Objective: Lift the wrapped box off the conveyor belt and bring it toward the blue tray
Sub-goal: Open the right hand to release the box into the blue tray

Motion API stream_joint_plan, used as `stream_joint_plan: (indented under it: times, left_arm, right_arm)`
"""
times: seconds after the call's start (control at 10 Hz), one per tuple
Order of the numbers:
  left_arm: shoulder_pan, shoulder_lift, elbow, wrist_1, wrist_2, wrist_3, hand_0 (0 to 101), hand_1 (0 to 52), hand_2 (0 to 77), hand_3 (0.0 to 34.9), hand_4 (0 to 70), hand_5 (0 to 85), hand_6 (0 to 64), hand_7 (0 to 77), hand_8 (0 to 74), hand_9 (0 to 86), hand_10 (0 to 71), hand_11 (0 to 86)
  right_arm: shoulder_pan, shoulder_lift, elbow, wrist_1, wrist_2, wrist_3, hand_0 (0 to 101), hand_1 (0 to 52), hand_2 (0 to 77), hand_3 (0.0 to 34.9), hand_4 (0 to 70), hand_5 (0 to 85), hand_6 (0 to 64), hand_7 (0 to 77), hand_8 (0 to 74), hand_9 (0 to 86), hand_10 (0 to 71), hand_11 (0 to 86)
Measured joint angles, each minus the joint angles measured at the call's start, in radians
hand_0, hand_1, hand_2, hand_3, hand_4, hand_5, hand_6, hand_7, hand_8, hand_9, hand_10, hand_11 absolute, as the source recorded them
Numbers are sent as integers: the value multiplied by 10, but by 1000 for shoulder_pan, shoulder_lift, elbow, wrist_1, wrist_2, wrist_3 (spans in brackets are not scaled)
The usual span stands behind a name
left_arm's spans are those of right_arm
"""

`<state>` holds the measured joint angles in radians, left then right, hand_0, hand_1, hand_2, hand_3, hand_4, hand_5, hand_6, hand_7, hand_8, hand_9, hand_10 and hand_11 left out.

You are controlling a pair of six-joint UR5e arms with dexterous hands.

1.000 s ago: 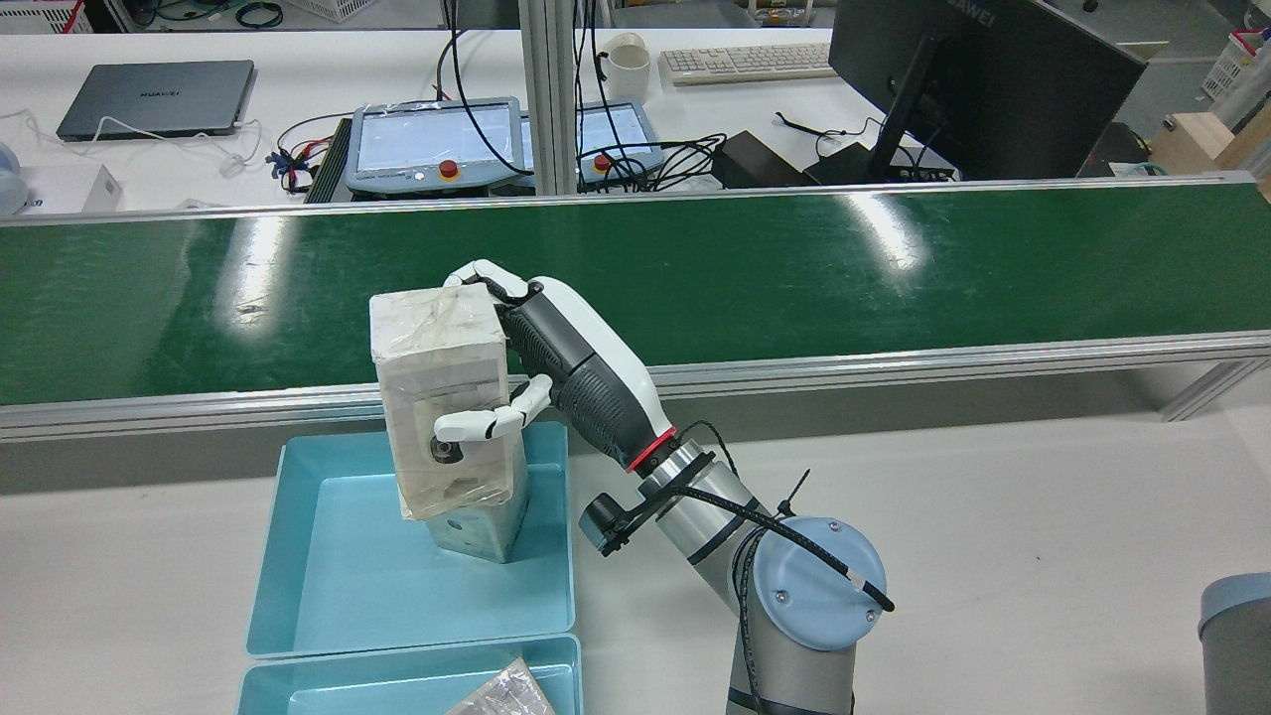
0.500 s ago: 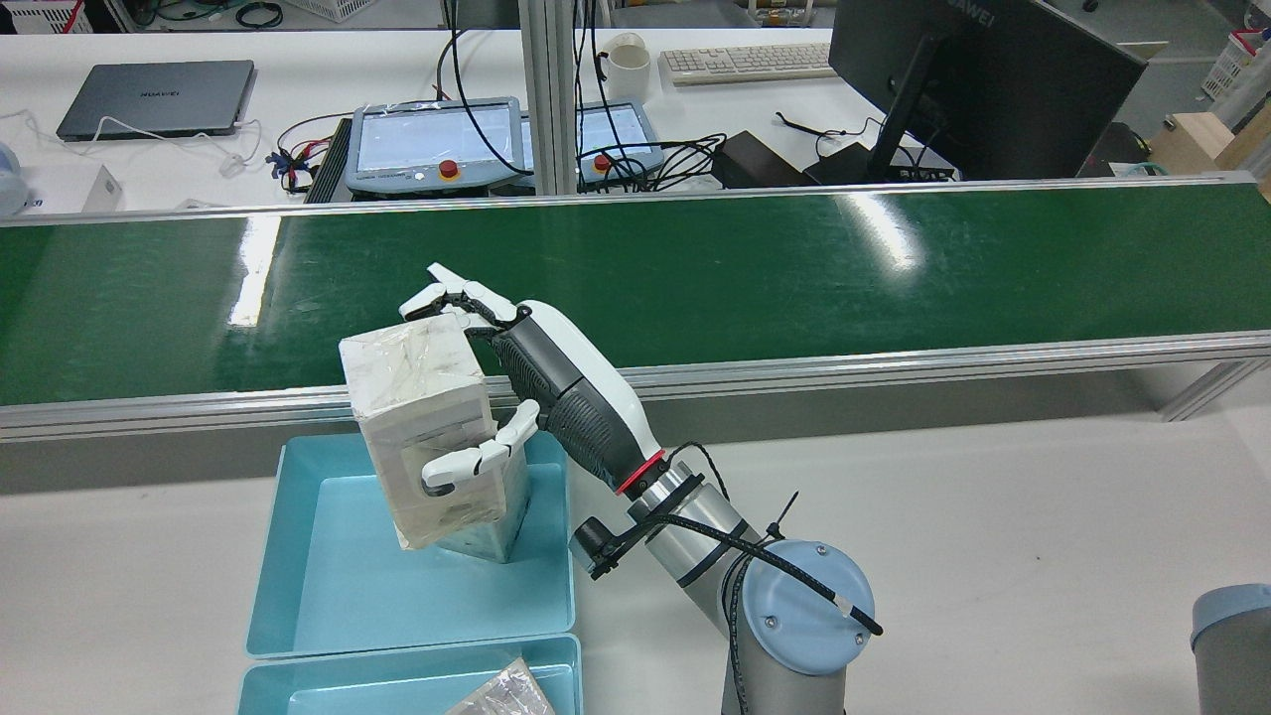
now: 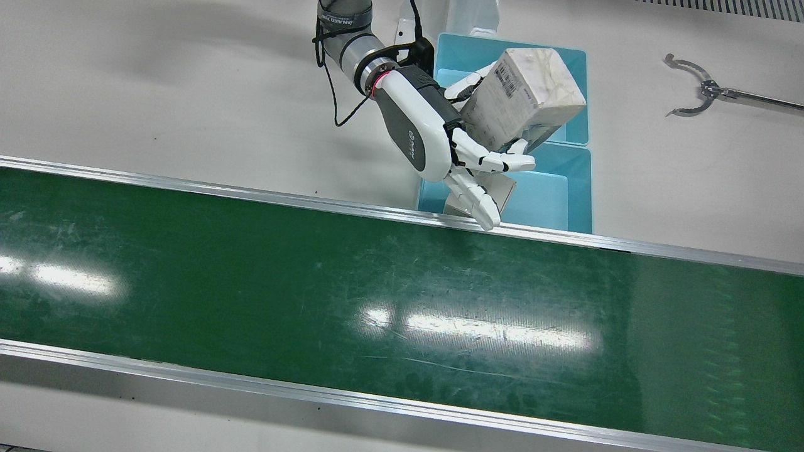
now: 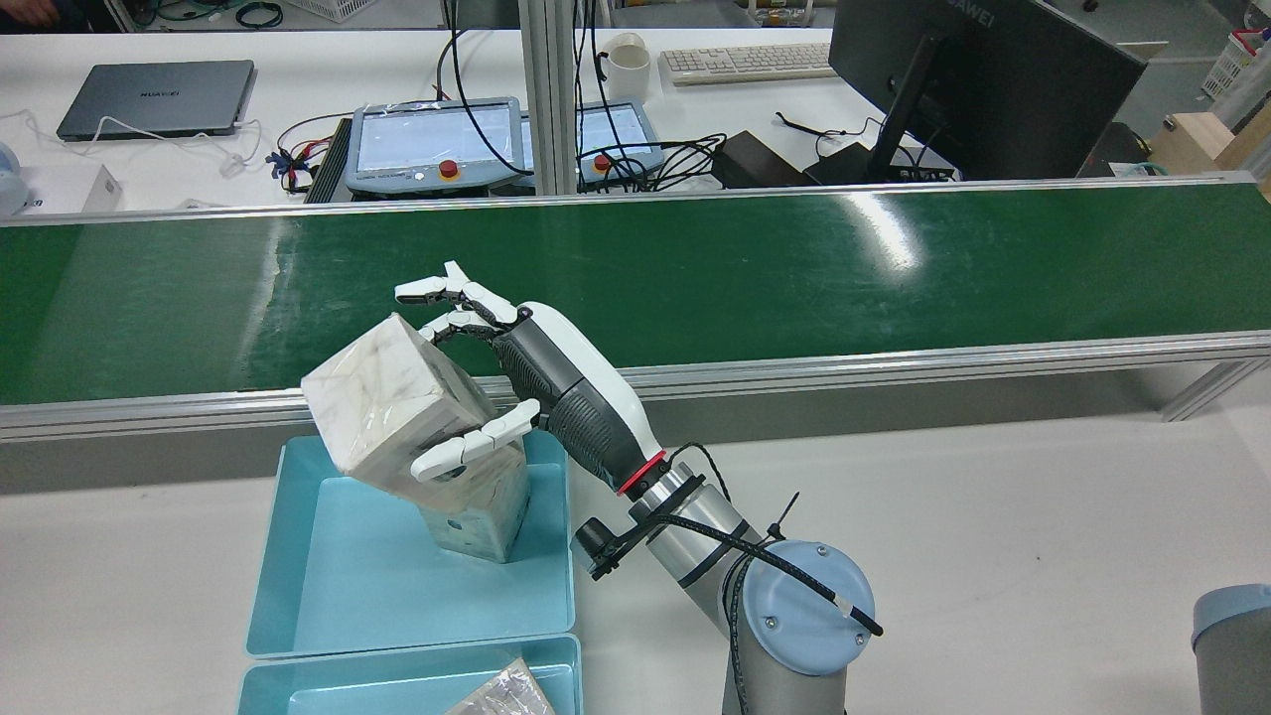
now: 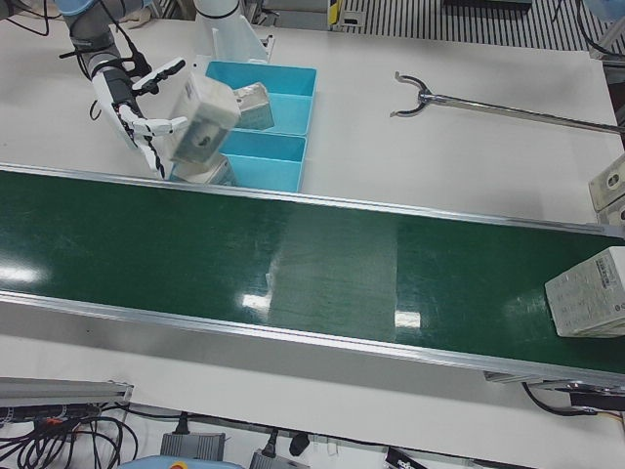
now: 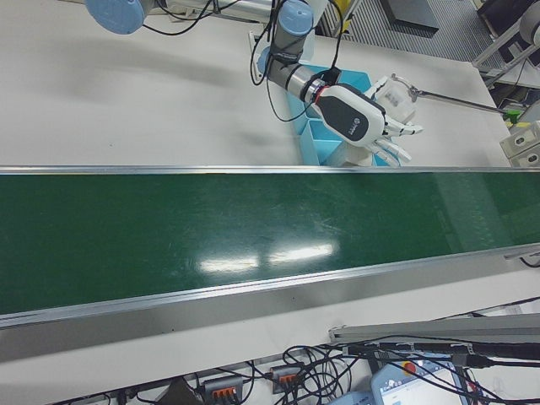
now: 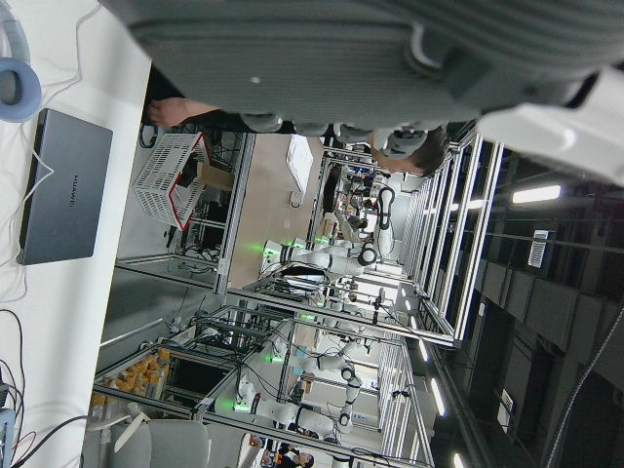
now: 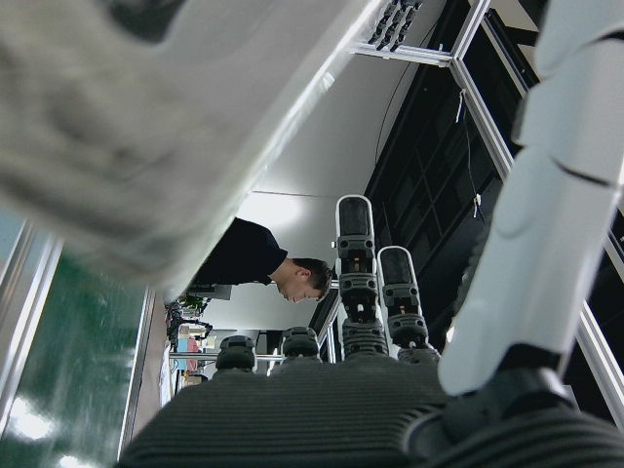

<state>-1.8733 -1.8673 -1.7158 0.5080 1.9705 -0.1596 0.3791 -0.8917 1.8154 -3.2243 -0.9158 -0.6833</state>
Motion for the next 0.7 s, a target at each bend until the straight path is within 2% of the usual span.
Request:
stream_joint_plan:
  times: [0.1,0.2,0.3,0.4,0.7]
  left_arm:
    - [0,0,0,0,0,0,0,0,5,0,0,5,0,0,5,5,5,5]
    - [0,0,0,0,0,0,0,0,5,0,0,5,0,5,5,5,5,5]
    - [0,0,0,0,0,0,0,0,5,0,0,11,0,5,5,0,5,5]
    - [0,0,0,0,0,0,0,0,5,0,0,11,0,5,5,0,5,5]
    - [0,0,0,0,0,0,0,0,5,0,0,11,0,5,5,5,0,5]
  right_arm:
    - [0,0,0,0,0,1,457,33,65,91,71,267,273,207,49,16,27,49]
    - [1,-1,0,0,0,2,456,82,76,85,71,278,273,147,49,16,27,49]
    - [1,-1,1,0,0,3,456,82,76,85,71,278,273,147,49,16,27,49]
    - [2,-2,1,-1,0,4,456,87,76,101,71,278,273,125,49,16,27,49]
    - [26,-9,10,-11,-1,6,464,87,65,91,65,278,273,125,44,16,27,49]
